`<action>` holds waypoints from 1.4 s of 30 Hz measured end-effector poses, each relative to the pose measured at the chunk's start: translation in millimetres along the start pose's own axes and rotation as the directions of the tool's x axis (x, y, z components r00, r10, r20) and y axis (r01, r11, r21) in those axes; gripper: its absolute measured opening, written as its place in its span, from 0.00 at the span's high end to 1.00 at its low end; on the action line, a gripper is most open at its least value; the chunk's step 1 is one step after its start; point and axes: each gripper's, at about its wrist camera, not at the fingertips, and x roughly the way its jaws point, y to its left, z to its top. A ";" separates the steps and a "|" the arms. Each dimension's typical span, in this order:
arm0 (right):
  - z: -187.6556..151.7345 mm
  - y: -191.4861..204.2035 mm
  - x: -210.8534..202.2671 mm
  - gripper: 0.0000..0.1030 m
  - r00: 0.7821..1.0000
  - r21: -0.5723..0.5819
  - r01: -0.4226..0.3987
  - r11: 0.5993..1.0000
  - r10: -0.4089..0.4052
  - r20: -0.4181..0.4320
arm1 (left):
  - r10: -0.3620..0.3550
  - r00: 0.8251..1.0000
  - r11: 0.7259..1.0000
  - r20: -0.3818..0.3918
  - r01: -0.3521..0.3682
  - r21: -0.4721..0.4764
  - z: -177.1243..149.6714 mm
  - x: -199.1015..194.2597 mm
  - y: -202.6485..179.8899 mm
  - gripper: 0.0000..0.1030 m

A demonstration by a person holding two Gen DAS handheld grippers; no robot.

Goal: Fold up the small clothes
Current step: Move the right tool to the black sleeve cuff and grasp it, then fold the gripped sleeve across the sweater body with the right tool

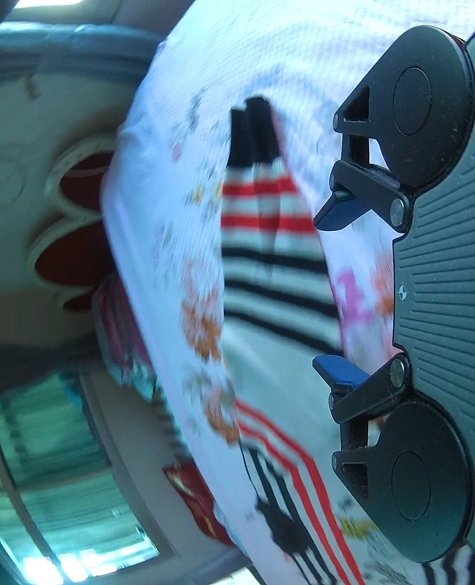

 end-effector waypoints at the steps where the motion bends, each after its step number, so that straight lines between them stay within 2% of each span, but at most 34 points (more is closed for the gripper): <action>1: 2.7 -10.7 6.5 0.36 1.000 0.018 0.011 1.000 -0.011 -0.009 | -0.012 1.000 1.000 -0.006 0.012 -0.006 1.0 2.9 -4.4 0.05; 2: 5.4 -20.8 13.2 0.42 0.999 0.036 0.025 0.999 -0.024 -0.022 | -0.028 1.000 0.999 -0.012 0.028 -0.017 1.9 5.4 -7.7 0.05; 3: 7.9 -29.8 19.7 0.53 0.999 0.054 0.039 0.998 -0.037 -0.036 | -0.047 0.999 0.998 -0.016 0.046 -0.030 2.5 7.5 -10.7 0.05; 4: 10.5 -37.8 26.0 0.58 0.998 0.069 0.055 0.996 -0.052 -0.045 | -0.063 0.998 0.997 -0.017 0.062 -0.039 3.2 9.9 -14.5 0.05; 6: 14.4 -50.2 36.9 0.58 0.994 0.078 0.097 0.992 -0.092 -0.061 | -0.073 0.997 0.997 -0.026 0.072 -0.041 4.8 14.5 -21.5 0.06; 11: 20.4 -77.0 59.5 0.58 0.993 0.181 0.092 0.979 -0.076 -0.096 | -0.078 0.996 0.996 -0.036 0.076 -0.037 10.4 22.7 -31.9 0.07; 15: 26.7 -91.0 71.2 0.58 0.994 0.238 0.086 0.968 -0.068 -0.083 | -0.070 0.996 0.996 -0.052 0.066 -0.063 14.3 27.9 -30.9 0.07; 18: 32.9 -96.5 77.5 0.58 0.995 0.272 0.087 0.958 -0.072 -0.063 | -0.053 0.997 0.998 -0.054 0.051 -0.047 14.2 31.3 -31.6 0.07; 21: 35.4 -100.6 80.9 0.86 0.995 0.301 0.103 0.948 -0.096 -0.037 | -0.064 0.997 0.997 -0.051 0.063 -0.033 13.3 33.4 -31.3 0.07; 25: 37.2 -94.3 71.9 0.93 0.995 0.284 0.091 0.954 -0.100 0.016 | -0.045 0.998 0.998 -0.052 0.043 -0.037 13.3 37.9 -28.8 0.07; 27: 42.5 -80.8 63.2 0.93 0.994 0.242 0.068 0.968 -0.085 0.061 | -0.037 0.998 0.997 -0.046 0.034 -0.062 14.4 40.2 -24.5 0.07; 29: 49.8 -59.5 52.2 0.93 0.993 0.183 0.028 0.983 -0.047 0.104 | -0.070 0.997 0.993 -0.044 0.065 -0.101 17.1 42.9 -17.2 0.07; 32: 59.5 -11.8 36.9 0.93 0.987 0.069 -0.063 0.996 0.052 0.154 | -0.103 0.994 0.985 -0.034 0.097 -0.145 22.5 43.8 -7.5 0.07; 34: 62.2 26.4 30.3 0.93 0.977 -0.005 -0.141 0.990 0.140 0.159 | -0.116 0.993 0.983 -0.014 0.113 -0.146 26.1 42.2 -1.8 0.07; 38: 52.9 112.9 24.2 0.93 0.943 -0.139 -0.295 0.945 0.311 0.115 | -0.134 0.991 0.979 -0.009 0.131 -0.157 31.1 42.3 12.7 0.08; 42: 22.8 195.5 30.9 0.93 0.902 -0.228 -0.422 0.877 0.433 -0.004 | -0.141 0.990 0.975 0.000 0.139 -0.175 31.5 43.9 31.3 0.08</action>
